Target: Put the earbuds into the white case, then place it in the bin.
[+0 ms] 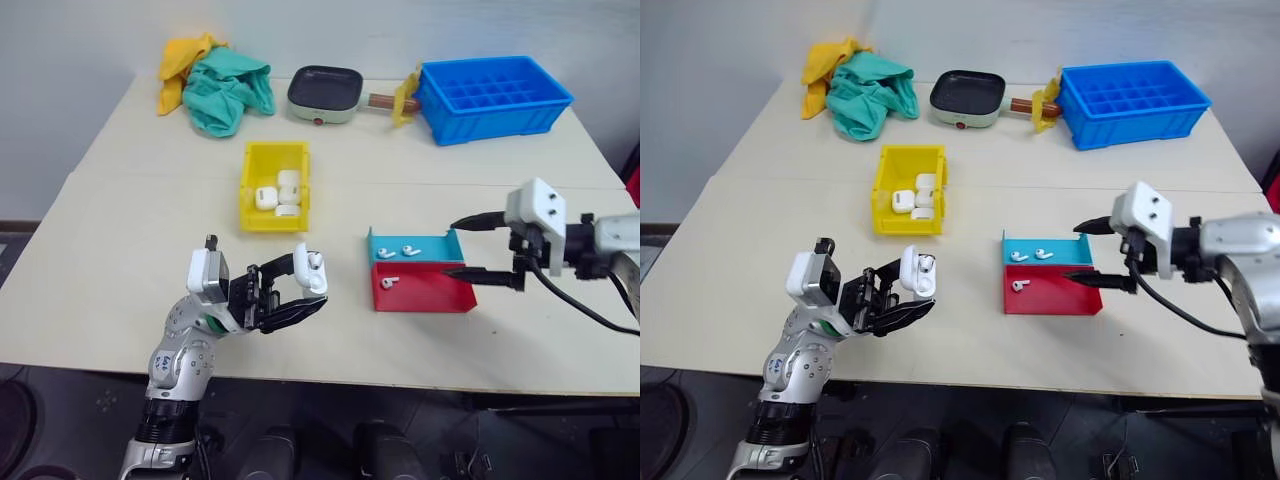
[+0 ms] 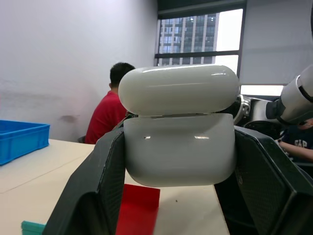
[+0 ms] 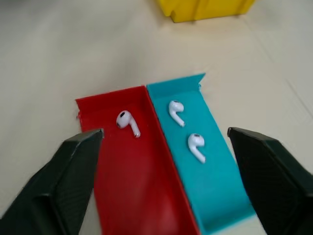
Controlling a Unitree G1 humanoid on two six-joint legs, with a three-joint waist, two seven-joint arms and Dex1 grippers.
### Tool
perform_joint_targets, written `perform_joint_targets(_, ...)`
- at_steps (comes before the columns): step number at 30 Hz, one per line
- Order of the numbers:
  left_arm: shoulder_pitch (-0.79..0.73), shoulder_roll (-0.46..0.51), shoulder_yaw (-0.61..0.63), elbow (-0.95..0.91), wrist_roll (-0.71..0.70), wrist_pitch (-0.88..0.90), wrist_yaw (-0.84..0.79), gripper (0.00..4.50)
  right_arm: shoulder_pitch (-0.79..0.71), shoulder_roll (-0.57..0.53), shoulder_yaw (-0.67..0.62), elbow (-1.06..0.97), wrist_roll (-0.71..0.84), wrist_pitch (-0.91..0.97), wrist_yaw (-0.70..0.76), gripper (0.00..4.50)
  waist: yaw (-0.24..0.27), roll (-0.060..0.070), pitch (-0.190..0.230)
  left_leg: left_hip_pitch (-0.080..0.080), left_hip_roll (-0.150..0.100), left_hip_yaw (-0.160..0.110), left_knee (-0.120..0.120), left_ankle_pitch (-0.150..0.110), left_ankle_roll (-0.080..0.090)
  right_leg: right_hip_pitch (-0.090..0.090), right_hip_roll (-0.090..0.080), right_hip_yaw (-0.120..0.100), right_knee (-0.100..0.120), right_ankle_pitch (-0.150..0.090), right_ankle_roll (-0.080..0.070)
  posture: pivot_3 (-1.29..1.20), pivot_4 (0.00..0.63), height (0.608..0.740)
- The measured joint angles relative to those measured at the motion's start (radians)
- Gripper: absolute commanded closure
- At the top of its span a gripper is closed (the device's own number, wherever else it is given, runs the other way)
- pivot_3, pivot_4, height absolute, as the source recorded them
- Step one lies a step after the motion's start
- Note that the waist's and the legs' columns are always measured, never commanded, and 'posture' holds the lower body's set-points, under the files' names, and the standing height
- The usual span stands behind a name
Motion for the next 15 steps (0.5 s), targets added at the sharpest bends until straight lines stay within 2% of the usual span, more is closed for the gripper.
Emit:
perform_joint_targets(3,-0.002,-0.005,-0.013,-0.004,0.001,-0.001,0.007,1.7,-0.125,0.07,0.126,0.136,-0.111,-0.033,0.017,2.41,0.006,0.0,0.0,-0.003,0.0,-0.001,0.0,0.0,0.0,-0.003,0.0,-0.001,0.0,0.0,0.0,0.0,0.15,0.74)
perform_joint_targets(6,0.001,-0.002,-0.013,-0.009,0.0,-0.001,0.016,1.7,-0.221,0.126,0.202,0.287,-0.207,-0.098,0.029,2.41,0.003,0.0,0.0,-0.015,-0.002,0.0,0.003,0.0,0.0,-0.016,-0.001,-0.001,0.006,0.0,0.001,0.0,0.15,0.74)
perform_joint_targets(10,0.008,-0.003,-0.017,-0.029,0.001,-0.001,0.031,1.7,-0.314,0.197,0.268,0.472,-0.322,-0.195,0.03,2.41,-0.006,0.0,0.0,-0.015,-0.002,0.001,0.004,0.0,-0.001,-0.018,-0.001,-0.001,0.009,0.0,0.001,0.0,0.15,0.74)
perform_joint_targets(15,0.018,-0.003,-0.016,-0.036,0.001,-0.002,0.046,1.7,-0.38,0.254,0.298,0.612,-0.394,-0.282,0.055,2.41,-0.019,0.0,0.0,-0.015,-0.002,0.001,0.004,0.0,-0.001,-0.018,-0.001,0.0,0.01,0.0,0.001,0.0,0.15,0.74)
